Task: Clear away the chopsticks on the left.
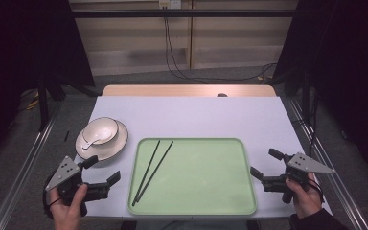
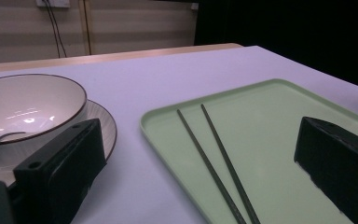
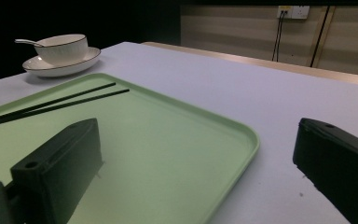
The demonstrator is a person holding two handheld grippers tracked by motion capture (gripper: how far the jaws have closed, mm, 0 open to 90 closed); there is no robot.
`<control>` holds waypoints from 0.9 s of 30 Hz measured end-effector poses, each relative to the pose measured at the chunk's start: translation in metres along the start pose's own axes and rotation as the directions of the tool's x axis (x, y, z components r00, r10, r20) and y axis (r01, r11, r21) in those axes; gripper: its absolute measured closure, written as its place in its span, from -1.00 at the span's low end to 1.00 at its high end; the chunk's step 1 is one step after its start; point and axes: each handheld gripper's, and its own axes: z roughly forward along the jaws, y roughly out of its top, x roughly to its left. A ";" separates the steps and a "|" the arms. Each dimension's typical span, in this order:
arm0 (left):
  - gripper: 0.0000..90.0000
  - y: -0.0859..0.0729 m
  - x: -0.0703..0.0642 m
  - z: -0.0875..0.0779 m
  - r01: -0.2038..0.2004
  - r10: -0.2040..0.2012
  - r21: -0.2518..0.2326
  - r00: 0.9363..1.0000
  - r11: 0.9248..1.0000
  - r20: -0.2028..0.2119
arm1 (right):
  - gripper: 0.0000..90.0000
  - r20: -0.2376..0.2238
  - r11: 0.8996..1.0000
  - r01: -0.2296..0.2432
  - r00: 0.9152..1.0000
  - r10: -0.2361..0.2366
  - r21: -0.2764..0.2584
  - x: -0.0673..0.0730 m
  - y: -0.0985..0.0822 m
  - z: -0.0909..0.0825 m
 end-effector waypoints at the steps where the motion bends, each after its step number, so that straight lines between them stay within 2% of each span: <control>1: -0.97 -0.001 0.000 -0.004 0.001 -0.001 -0.007 1.000 1.000 -0.027 | -0.99 -0.001 1.000 0.001 1.000 -0.001 0.000 0.000 0.000 0.000; 3: -0.96 -0.004 0.001 -0.009 0.037 -0.038 -0.025 0.998 0.999 -0.040 | -0.99 -0.004 1.000 0.005 1.000 -0.005 0.002 0.000 0.000 0.000; 4: -0.97 -0.007 0.002 -0.013 0.054 -0.056 -0.033 0.996 0.998 -0.065 | -0.98 -0.001 1.000 0.002 1.000 -0.002 -0.002 0.000 0.000 0.000; 9: -0.97 -0.019 0.007 -0.025 0.081 -0.085 -0.043 0.992 0.996 -0.097 | -0.99 -0.001 1.000 -0.001 1.000 0.001 -0.002 0.000 0.000 -0.001; 12: -0.97 -0.023 0.010 -0.031 0.078 -0.084 -0.068 0.992 0.995 -0.097 | -0.98 0.000 1.000 -0.002 1.000 0.002 -0.004 0.000 0.000 0.000; 14: -0.97 -0.026 0.011 -0.035 0.089 -0.097 -0.087 0.991 0.992 -0.091 | -0.99 0.004 1.000 -0.004 1.000 0.004 -0.004 0.000 0.000 -0.001; 17: -0.97 -0.032 0.013 -0.036 0.084 -0.093 -0.073 0.988 0.994 -0.126 | -0.99 0.010 1.000 -0.008 1.000 0.008 -0.008 0.000 0.000 -0.001; 22: -0.97 -0.033 0.014 -0.035 0.074 -0.085 -0.075 0.986 0.994 -0.145 | -0.99 0.014 1.000 -0.004 1.000 0.005 -0.018 0.000 0.000 -0.002; 27: -0.97 -0.032 0.015 -0.031 0.076 -0.084 -0.064 0.989 0.995 -0.124 | -0.99 0.018 1.000 0.000 1.000 0.001 -0.016 -0.001 -0.001 -0.002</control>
